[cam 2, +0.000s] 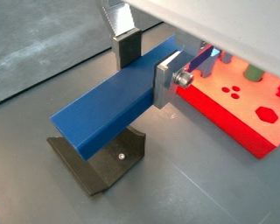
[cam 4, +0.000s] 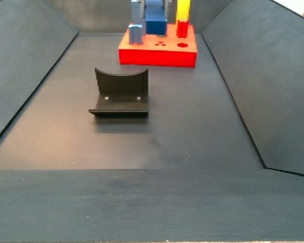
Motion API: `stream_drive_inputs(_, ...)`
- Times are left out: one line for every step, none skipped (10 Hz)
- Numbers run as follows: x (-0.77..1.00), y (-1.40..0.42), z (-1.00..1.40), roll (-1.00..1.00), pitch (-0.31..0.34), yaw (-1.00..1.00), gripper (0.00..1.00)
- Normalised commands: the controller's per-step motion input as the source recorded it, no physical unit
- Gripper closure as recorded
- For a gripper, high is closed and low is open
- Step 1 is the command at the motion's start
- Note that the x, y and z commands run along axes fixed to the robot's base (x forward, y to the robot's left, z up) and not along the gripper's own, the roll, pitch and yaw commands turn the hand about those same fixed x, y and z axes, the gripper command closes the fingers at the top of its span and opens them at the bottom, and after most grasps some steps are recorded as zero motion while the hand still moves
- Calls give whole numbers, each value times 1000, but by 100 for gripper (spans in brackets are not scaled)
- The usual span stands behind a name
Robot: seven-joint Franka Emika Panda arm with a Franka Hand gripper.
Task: Pick up the rectangle object. Move up. Place the rectangle object on the fixture. Regrasp the rectangle object. Move to above the board. Insert the rectangle object.
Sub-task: Place the rectangle object on the fixture.
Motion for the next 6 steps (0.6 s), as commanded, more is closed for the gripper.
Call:
stream_drive_inputs(1000,225,-233,-1000,-25,-94,100)
stream_drive_inputs(1000,205,-190,-1000,-26,-96,100)
stream_drive_inputs(934,124,-122,-1000,-19,-96,100)
stream_drive_inputs(811,79,-52,-1000,6,-95,100)
stream_drive_inputs(733,65,-26,-1000,24,-95,100)
stream_drive_inputs(637,53,-21,-1000,40,-99,100)
